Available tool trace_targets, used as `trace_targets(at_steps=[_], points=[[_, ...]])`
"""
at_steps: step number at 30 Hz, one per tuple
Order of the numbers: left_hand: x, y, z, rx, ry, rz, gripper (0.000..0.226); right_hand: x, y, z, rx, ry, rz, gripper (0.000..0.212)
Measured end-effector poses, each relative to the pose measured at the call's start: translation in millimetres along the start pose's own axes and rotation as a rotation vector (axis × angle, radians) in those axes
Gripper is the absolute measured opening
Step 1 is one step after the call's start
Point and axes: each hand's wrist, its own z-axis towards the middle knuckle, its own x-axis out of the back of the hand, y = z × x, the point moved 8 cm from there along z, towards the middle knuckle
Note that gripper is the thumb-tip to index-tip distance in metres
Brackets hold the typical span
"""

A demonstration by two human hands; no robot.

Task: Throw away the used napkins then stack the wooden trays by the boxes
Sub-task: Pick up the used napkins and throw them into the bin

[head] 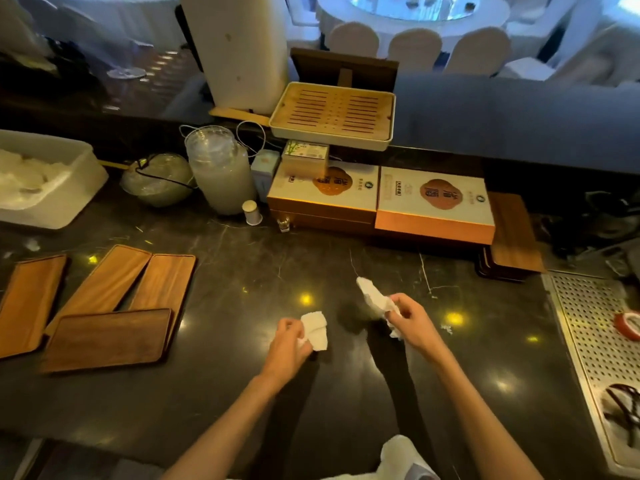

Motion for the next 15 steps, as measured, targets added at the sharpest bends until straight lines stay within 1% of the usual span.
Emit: trace_targets(at_steps=[2,4,5,8,11,13,15], points=[[13,-5,-8,0.012,0.051,-0.045,0.030,0,1,-26,0.051,0.067,-0.025,0.026],[24,-7,-20,0.012,0.084,-0.110,0.029,-6,3,-46,0.094,0.124,-0.041,0.039],[29,-8,-27,0.003,0.081,-0.135,0.028,-13,7,-53,0.080,0.126,-0.040,0.039],[42,-15,-48,-0.017,0.066,-0.150,0.041,-37,13,-66,0.037,0.087,-0.071,0.038],[60,-32,-74,0.019,0.087,-0.201,0.031,-65,-4,-76,0.098,0.081,-0.085,0.045],[74,-53,-93,0.117,0.116,-0.251,0.028,-87,-17,-82,0.117,0.065,-0.074,0.041],[87,-78,-113,0.220,0.141,-0.309,0.025,-117,-28,-85,0.114,0.006,-0.071,0.028]])
